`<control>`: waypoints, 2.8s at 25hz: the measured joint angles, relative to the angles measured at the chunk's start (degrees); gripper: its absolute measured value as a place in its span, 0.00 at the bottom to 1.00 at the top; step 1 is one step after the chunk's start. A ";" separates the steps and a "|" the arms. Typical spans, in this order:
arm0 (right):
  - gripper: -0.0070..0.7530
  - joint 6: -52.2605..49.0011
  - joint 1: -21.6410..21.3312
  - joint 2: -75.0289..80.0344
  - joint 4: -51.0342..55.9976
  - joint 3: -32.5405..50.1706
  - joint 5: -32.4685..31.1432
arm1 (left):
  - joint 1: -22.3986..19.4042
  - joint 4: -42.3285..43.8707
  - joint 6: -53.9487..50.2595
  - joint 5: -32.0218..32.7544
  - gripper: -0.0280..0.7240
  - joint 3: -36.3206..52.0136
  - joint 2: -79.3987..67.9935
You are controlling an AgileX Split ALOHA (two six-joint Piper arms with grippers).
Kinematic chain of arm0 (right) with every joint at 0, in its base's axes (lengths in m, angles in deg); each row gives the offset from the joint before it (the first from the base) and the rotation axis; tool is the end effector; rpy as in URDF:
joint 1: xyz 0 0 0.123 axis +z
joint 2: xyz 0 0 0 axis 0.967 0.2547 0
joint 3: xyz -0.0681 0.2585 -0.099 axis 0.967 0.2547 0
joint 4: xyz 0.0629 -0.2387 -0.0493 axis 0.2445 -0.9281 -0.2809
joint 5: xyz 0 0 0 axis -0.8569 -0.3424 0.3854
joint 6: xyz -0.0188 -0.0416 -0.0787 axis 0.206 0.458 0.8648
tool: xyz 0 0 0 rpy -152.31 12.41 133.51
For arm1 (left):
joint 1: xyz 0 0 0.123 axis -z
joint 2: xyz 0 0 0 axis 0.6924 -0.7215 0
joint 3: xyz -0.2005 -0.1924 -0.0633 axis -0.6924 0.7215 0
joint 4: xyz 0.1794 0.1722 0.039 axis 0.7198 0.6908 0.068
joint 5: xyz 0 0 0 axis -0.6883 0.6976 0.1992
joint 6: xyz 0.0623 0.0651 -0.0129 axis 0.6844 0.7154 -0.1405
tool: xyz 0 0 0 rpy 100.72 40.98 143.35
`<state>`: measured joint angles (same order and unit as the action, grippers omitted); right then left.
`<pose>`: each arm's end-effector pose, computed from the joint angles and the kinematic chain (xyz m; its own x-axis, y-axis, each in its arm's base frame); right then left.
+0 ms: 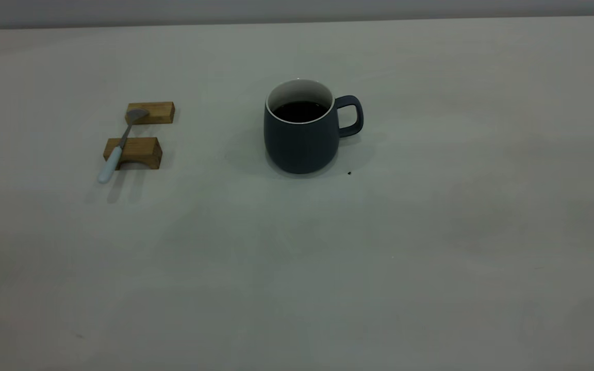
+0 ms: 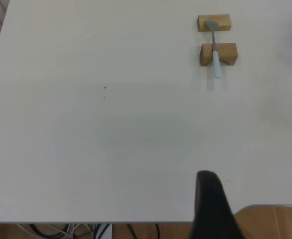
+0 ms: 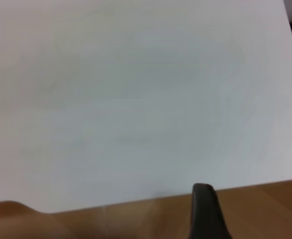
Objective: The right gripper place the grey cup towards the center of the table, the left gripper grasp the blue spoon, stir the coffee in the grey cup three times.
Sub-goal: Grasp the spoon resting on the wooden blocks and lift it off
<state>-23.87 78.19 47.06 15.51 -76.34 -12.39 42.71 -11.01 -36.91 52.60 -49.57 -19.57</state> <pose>0.0420 -0.0095 0.2587 -0.7698 0.0603 -0.6354 0.1073 0.9936 -0.0358 -0.0092 0.0006 0.2677 -0.5139 -0.0062 -0.8578 -0.0244 0.9997 0.0074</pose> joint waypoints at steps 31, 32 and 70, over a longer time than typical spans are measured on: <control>0.68 -0.04 -3.16 -17.79 -0.22 0.00 -0.69 | 0.00 0.00 0.00 0.00 0.73 0.00 0.00; 0.68 -0.04 -3.16 -17.79 -0.22 0.00 -0.69 | 0.00 0.00 0.00 0.00 0.73 0.00 0.00; 0.68 -0.04 -3.16 -17.79 -0.22 0.00 -0.80 | 0.00 1.32 -1.92 -13.52 0.83 -15.56 -62.87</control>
<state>-23.91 75.02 29.27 15.29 -76.34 -13.19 42.71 -9.69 -38.83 39.08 -65.13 -82.43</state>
